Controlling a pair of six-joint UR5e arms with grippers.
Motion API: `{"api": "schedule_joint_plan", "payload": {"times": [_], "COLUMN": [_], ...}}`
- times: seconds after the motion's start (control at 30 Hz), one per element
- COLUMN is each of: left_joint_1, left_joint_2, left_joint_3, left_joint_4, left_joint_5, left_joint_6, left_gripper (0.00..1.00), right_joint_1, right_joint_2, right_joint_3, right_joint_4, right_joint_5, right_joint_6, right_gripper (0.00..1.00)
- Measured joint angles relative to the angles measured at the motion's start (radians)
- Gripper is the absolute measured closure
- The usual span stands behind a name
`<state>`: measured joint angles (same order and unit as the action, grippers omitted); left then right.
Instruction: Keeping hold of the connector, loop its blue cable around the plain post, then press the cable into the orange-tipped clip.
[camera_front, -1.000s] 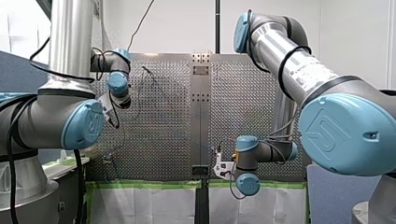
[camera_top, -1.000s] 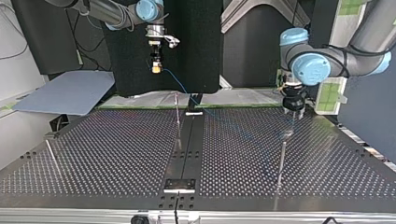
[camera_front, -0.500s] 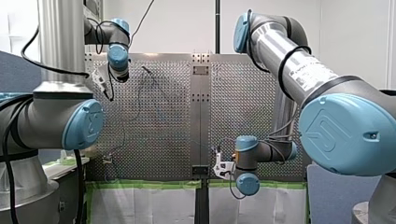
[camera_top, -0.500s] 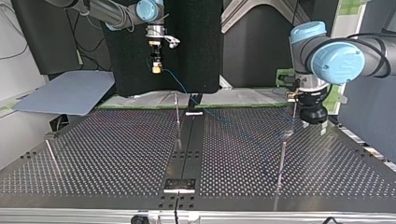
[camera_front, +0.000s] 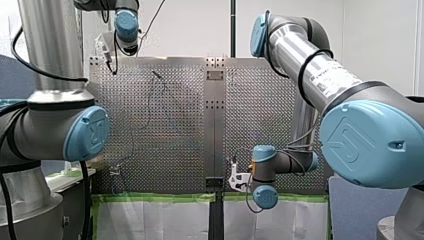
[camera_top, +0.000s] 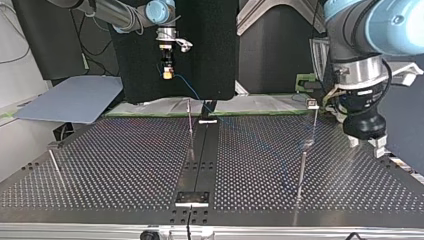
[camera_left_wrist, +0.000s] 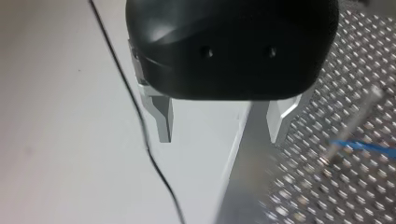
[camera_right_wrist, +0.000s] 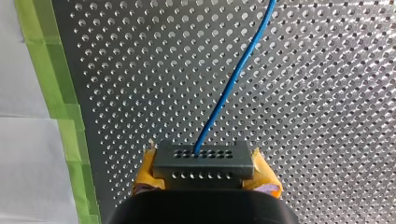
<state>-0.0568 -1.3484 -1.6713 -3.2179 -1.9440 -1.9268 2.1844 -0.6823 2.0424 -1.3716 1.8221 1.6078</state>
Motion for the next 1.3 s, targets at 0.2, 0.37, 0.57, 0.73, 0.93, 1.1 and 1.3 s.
{"api": "schedule_joint_plan", "payload": {"times": [0.2, 0.37, 0.57, 0.73, 0.93, 1.1, 1.3], "left_joint_1": [-0.056, -0.103, -0.163, -0.193, -0.19, -0.183, -0.17], "left_joint_2": [0.053, 0.077, 0.046, 0.005, -0.041, -0.05, -0.052], "left_joint_3": [0.032, 0.038, 0.038, 0.038, 0.038, 0.038, 0.04], "left_joint_4": [-0.058, -0.105, -0.165, -0.209, -0.263, -0.306, -0.313], "left_joint_5": [-0.058, -0.105, -0.107, -0.07, -0.035, -0.059, -0.072], "left_joint_6": [0.058, 0.105, 0.165, 0.209, 0.233, 0.237, 0.242], "left_gripper": [0.0, 0.0, 0.0, 0.0, 0.0, 0.0, 0.0], "right_joint_1": [0.0, 0.001, 0.002, 0.004, 0.004, 0.005, 0.006], "right_joint_2": [0.0, 0.0, 0.0, 0.0, -0.001, 0.0, 0.0], "right_joint_3": [-0.001, -0.001, -0.001, -0.001, -0.001, -0.001, -0.001], "right_joint_4": [0.002, 0.006, 0.012, 0.021, 0.028, 0.033, 0.037], "right_joint_5": [-0.011, -0.014, -0.015, -0.016, -0.016, -0.016, -0.015], "right_joint_6": [0.001, 0.002, 0.002, 0.003, 0.003, 0.002, 0.002], "right_gripper": [1.0, 1.0, 1.0, 1.0, 1.0, 1.0, 1.0]}}
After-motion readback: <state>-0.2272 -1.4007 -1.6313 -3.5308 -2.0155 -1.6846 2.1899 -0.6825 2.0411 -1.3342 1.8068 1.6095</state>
